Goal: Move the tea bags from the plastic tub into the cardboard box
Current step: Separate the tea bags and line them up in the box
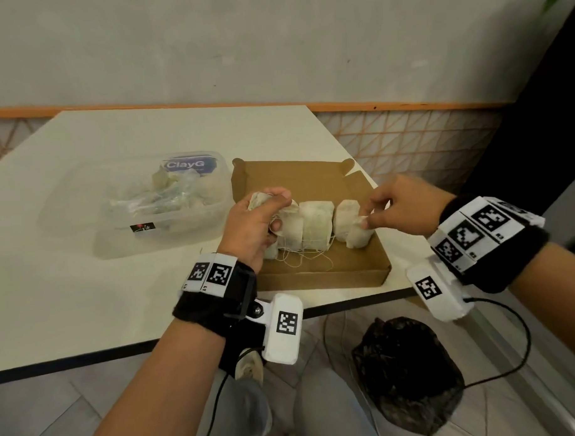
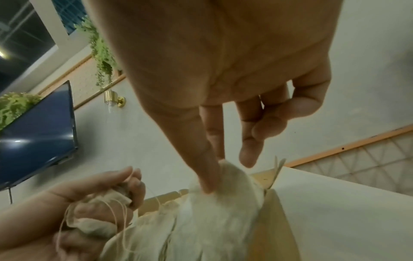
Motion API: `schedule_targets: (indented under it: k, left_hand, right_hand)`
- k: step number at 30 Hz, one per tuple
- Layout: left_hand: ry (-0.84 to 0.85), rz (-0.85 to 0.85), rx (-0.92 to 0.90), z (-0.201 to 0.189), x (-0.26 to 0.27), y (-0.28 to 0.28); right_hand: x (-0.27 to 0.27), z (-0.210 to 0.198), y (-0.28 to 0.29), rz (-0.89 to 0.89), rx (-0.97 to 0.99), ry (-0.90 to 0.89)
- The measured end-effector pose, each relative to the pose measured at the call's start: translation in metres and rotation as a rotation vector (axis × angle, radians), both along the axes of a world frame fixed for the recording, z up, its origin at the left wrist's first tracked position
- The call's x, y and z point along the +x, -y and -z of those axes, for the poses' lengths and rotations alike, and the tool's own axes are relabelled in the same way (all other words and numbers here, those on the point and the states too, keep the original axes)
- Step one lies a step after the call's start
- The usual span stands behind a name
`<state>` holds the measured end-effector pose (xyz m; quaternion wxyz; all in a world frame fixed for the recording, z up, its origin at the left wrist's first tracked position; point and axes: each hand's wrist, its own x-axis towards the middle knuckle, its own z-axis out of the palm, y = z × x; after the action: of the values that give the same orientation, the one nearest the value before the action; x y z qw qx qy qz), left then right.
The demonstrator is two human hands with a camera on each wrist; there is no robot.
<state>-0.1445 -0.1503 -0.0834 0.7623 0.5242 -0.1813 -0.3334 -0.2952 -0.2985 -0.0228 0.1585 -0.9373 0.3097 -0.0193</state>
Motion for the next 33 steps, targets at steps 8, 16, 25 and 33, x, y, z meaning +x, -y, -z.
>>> schedule_targets:
  k: [8, 16, 25, 33]
  left_hand:
    - [-0.013, -0.011, -0.023, 0.001, 0.001, 0.0]
    - [-0.014, -0.007, -0.033, -0.001, 0.0, -0.001]
    - [-0.025, 0.01, -0.037, 0.001, 0.002, 0.0]
    - [-0.123, 0.035, -0.098, 0.002, 0.006, 0.002]
  right_hand:
    - [0.011, -0.009, 0.005, -0.037, 0.074, -0.141]
    - [0.039, 0.011, 0.023, 0.026, 0.035, -0.107]
    - [0.012, 0.004, 0.009, -0.03, -0.121, 0.051]
    - [-0.001, 0.032, -0.003, -0.145, -0.166, -0.203]
